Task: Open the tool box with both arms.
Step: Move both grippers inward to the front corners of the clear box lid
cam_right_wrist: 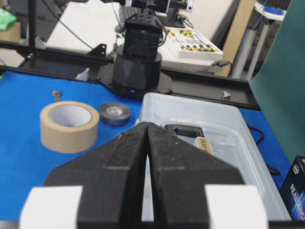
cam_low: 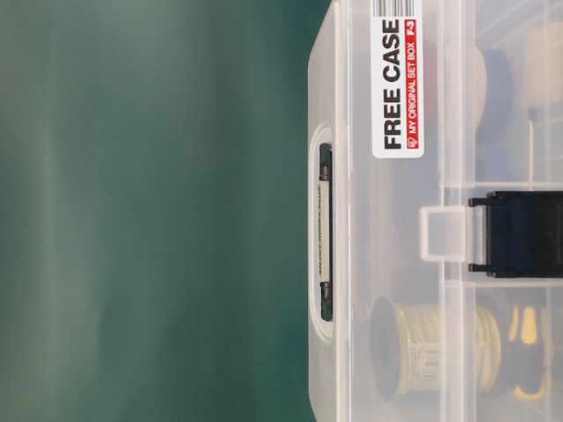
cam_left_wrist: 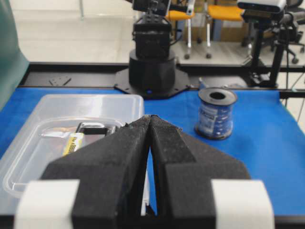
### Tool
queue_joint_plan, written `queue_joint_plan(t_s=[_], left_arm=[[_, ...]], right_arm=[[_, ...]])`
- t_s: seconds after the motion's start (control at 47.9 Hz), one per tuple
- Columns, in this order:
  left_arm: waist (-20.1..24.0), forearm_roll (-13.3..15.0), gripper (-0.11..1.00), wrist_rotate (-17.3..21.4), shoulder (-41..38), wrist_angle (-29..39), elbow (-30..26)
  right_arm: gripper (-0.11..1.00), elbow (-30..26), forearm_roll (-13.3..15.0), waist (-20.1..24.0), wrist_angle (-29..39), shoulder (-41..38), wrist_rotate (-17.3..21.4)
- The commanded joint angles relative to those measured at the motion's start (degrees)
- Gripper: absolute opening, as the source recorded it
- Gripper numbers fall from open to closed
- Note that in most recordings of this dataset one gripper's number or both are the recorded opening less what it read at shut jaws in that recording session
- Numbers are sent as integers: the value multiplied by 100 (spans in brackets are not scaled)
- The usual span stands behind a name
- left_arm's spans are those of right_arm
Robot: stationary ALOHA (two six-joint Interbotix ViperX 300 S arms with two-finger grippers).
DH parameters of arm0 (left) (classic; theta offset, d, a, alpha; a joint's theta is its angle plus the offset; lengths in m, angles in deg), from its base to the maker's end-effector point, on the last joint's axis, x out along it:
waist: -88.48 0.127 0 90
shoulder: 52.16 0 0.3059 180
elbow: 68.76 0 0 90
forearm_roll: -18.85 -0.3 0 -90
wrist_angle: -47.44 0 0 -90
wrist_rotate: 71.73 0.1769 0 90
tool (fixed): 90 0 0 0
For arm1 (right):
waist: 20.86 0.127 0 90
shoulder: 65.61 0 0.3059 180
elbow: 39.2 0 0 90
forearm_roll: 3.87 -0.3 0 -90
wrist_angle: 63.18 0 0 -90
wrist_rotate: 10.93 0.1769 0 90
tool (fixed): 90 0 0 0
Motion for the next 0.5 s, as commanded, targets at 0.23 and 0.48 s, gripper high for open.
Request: queue_joint_plan(t_s=[0.23, 0.48], left_arm=[[9, 176, 0, 26, 53, 729, -123], [352, 176, 2, 9, 246, 1758, -132]], right_arm=[[0, -431, -167, -316, 1107, -53, 97], [1, -527, -229, -606, 2285, -88, 246]])
